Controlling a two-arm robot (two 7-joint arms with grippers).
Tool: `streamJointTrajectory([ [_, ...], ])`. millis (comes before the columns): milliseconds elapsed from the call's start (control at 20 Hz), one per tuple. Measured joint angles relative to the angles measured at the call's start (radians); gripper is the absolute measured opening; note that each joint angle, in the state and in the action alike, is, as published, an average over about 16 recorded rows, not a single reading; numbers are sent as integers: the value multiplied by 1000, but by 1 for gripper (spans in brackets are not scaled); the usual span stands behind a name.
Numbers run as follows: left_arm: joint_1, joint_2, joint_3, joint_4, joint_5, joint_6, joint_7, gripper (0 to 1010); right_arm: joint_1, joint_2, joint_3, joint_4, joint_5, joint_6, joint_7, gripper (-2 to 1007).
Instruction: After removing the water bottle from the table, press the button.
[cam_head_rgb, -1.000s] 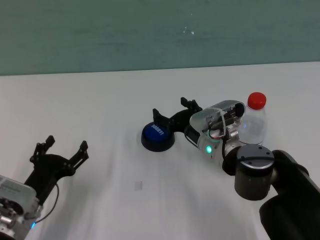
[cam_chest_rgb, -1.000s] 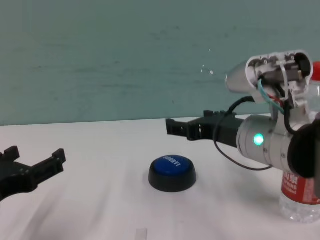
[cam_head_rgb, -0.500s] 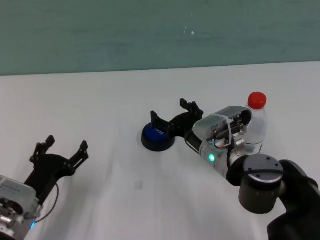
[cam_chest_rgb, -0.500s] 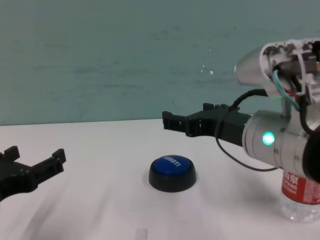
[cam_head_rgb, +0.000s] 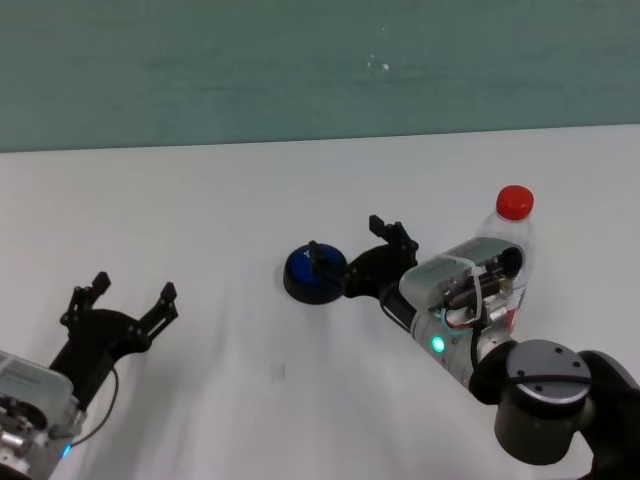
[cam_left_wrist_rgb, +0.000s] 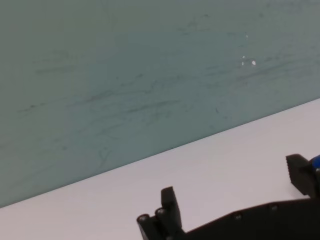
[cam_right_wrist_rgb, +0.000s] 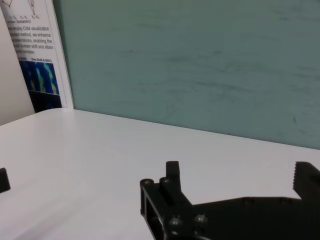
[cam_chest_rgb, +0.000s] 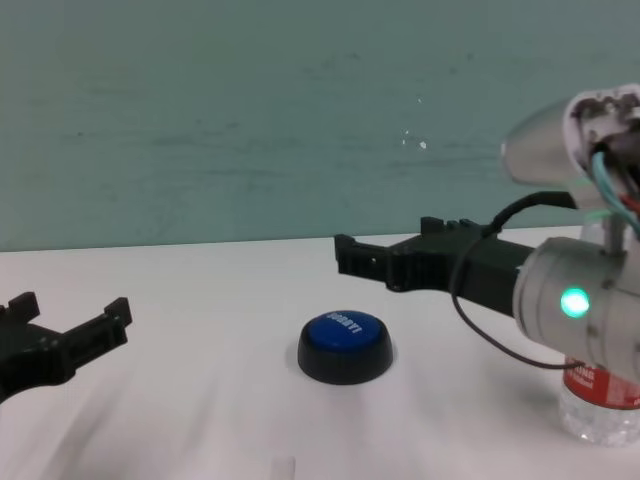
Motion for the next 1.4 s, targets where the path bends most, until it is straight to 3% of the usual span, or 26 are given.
streamJointTrajectory([
  [800, 0, 0, 0, 0, 0, 0, 0, 1003, -144, 36, 37, -138, 3, 12, -20, 1000],
  [1100, 0, 0, 0, 0, 0, 0, 0, 1003, -176, 43, 56, -160, 7, 12, -25, 1000],
  [1400, 0, 0, 0, 0, 0, 0, 0, 1003, -189, 43, 66, -163, 9, 11, -27, 1000],
])
